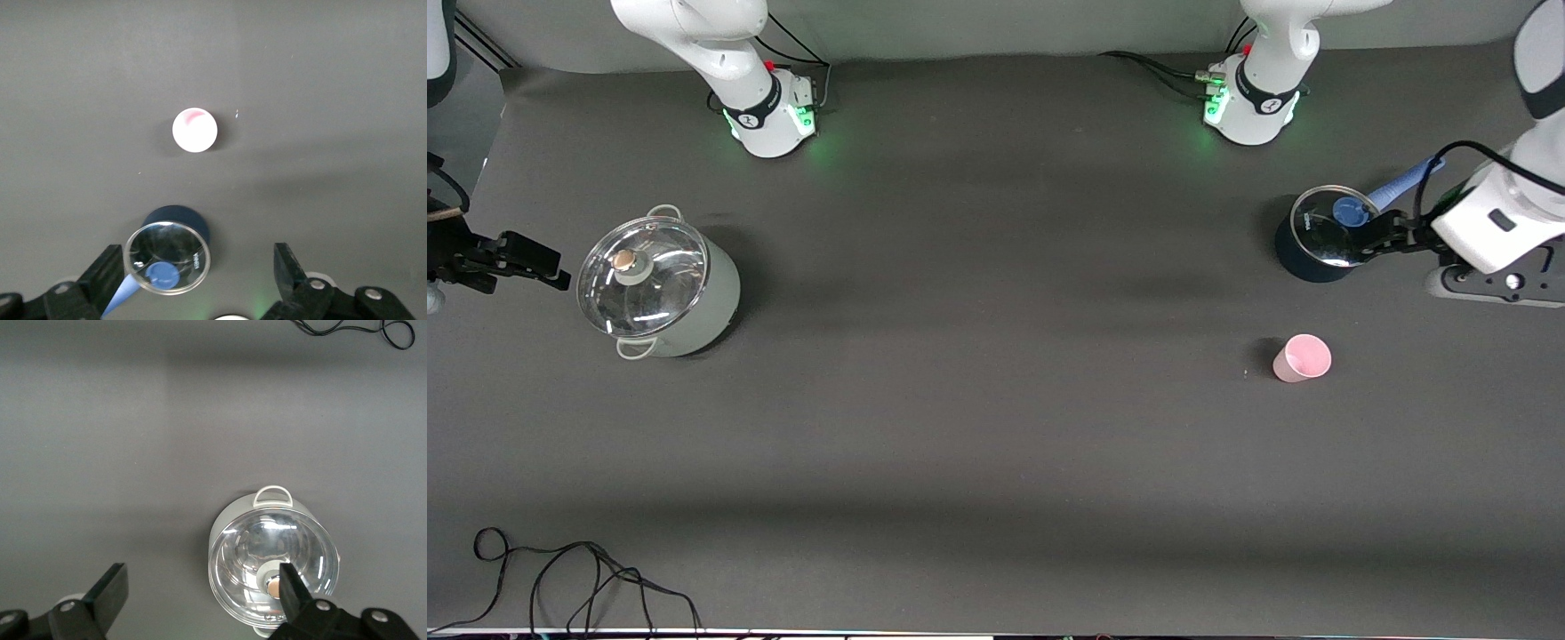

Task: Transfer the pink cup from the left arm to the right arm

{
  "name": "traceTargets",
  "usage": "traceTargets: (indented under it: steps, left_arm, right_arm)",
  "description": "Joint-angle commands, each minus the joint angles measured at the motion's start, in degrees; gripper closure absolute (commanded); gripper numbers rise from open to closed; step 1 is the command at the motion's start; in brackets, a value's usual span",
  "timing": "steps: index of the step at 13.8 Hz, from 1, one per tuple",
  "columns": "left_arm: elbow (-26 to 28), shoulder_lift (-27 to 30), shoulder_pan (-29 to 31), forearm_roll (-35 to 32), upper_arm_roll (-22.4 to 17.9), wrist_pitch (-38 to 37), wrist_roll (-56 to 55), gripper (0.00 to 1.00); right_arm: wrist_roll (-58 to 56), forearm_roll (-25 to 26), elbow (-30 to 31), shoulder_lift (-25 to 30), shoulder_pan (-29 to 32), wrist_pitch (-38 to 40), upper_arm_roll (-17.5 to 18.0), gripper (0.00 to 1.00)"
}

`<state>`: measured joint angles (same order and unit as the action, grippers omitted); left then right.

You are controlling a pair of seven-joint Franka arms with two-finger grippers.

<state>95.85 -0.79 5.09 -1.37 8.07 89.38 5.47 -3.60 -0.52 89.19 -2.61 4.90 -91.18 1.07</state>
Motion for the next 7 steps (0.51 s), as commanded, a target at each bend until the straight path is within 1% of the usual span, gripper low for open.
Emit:
traceTargets:
  steps: [1, 3, 7]
  left_arm:
    - [-1.02, 0.00, 3.59, -0.30, -1.04, -1.84, 10.48, 0.00]
    - [-1.02, -0.17, 7.29, -0.03, -1.04, -1.23, 21.63, 0.00]
    - [-0.67, -0.96, 14.58, 0.58, -0.95, 0.70, 40.19, 0.00]
  right_arm:
    - [0.87, -1.06, -0.33, -0.38, -0.33, -0.49, -0.10, 0.00]
    - [0.87, -1.06, -0.16, -0.47, -0.42, -1.02, -0.10, 0.00]
    - [0.87, -1.06, 0.02, -0.47, -0.77, -1.46, -0.10, 0.00]
